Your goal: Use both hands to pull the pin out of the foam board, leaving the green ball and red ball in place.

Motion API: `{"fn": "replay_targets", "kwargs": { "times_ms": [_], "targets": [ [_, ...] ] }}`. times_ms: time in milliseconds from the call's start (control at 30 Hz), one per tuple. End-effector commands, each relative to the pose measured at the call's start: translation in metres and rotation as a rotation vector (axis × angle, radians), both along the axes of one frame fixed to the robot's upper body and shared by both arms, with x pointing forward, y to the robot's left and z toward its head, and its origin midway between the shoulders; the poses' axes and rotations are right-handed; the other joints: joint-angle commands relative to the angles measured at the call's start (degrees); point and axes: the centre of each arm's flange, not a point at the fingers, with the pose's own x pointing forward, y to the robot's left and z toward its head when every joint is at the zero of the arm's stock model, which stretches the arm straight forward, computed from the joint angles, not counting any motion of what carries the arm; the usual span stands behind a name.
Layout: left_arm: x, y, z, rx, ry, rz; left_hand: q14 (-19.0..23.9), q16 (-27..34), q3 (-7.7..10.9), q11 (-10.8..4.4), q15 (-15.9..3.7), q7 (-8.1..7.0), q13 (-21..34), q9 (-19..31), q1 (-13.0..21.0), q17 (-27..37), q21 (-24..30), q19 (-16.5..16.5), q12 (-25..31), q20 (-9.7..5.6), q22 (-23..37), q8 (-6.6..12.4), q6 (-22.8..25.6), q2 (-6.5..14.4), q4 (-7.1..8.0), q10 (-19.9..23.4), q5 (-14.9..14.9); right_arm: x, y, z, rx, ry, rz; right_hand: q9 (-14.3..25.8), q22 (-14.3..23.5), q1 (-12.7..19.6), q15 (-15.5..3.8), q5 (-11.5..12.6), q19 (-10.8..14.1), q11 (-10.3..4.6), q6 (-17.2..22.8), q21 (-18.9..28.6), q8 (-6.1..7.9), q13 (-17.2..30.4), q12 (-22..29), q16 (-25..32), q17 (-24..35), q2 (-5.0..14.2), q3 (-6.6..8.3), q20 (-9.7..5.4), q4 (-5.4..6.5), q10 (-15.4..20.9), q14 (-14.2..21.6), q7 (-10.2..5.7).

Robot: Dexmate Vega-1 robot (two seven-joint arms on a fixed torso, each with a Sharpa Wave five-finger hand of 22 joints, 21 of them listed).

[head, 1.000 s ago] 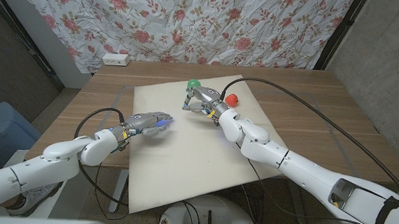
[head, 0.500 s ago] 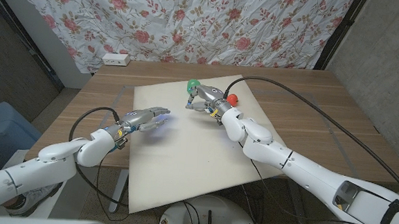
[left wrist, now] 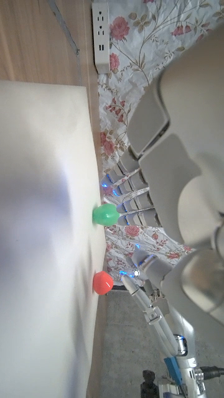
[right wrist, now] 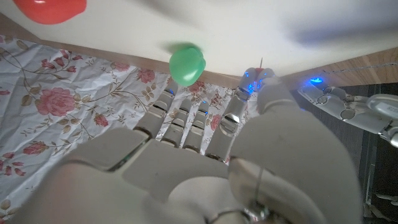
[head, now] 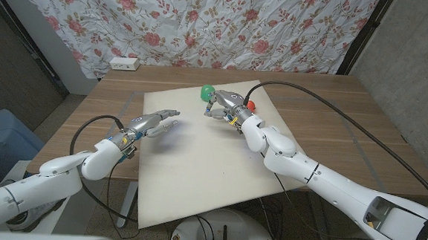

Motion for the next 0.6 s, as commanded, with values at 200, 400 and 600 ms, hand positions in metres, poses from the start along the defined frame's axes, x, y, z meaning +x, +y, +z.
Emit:
{"fn": "replay_targets", "kwargs": {
  "times_ms": [200, 400, 600],
  "targets": [
    [0.006, 0.000, -0.001, -0.215, -0.033, -0.005, 0.52, 0.03, 0.46, 0.07, -4.64, 0.13, 0.12, 0.10, 0.35, 0.00, 0.09, 0.64, 0.46, -5.39, 0.06, 0.35, 0.73, 4.66, -0.15, 0.61, 0.42, -0.006, -0.015, -0.004, -0.091, -0.027, -0.088, 0.22, 0.32, 0.00, -0.13, 0.35, 0.14, -0.09, 0.62, 0.00, -0.16, 0.18, 0.01, 0.52, 0.20, -0.28, -0.21, 0.13, 0.29, 0.43, 0.34, -0.66],
    [0.009, -0.001, -0.003, -0.295, -0.034, -0.016, 0.42, -0.04, 0.57, 0.23, -4.46, 0.31, 0.12, 0.10, 0.36, 0.01, -0.03, 0.62, 0.42, -5.34, 0.06, 0.30, 0.74, 4.66, -0.21, 0.59, 0.41, -0.008, -0.019, -0.003, -0.127, -0.037, -0.109, 0.18, 0.31, 0.06, -0.25, 0.39, 0.16, -0.13, 0.53, 0.00, -0.28, 0.18, -0.04, 0.46, 0.22, -0.22, -0.20, 0.08, 0.27, 0.41, 0.21, -0.69],
    [0.011, 0.000, -0.002, -0.355, -0.043, -0.016, 0.44, -0.06, 0.71, 0.42, -4.29, 0.59, 0.12, 0.10, 0.39, 0.00, -0.14, 0.65, 0.39, -5.30, 0.06, 0.25, 0.77, 4.66, -0.31, 0.61, 0.40, -0.008, -0.021, -0.002, -0.154, -0.043, -0.122, 0.15, 0.31, 0.17, -0.25, 0.43, 0.07, -0.11, 0.41, -0.03, -0.39, 0.18, -0.08, 0.43, 0.22, -0.27, -0.20, 0.10, 0.20, 0.37, 0.15, -0.71]
  ]
}}
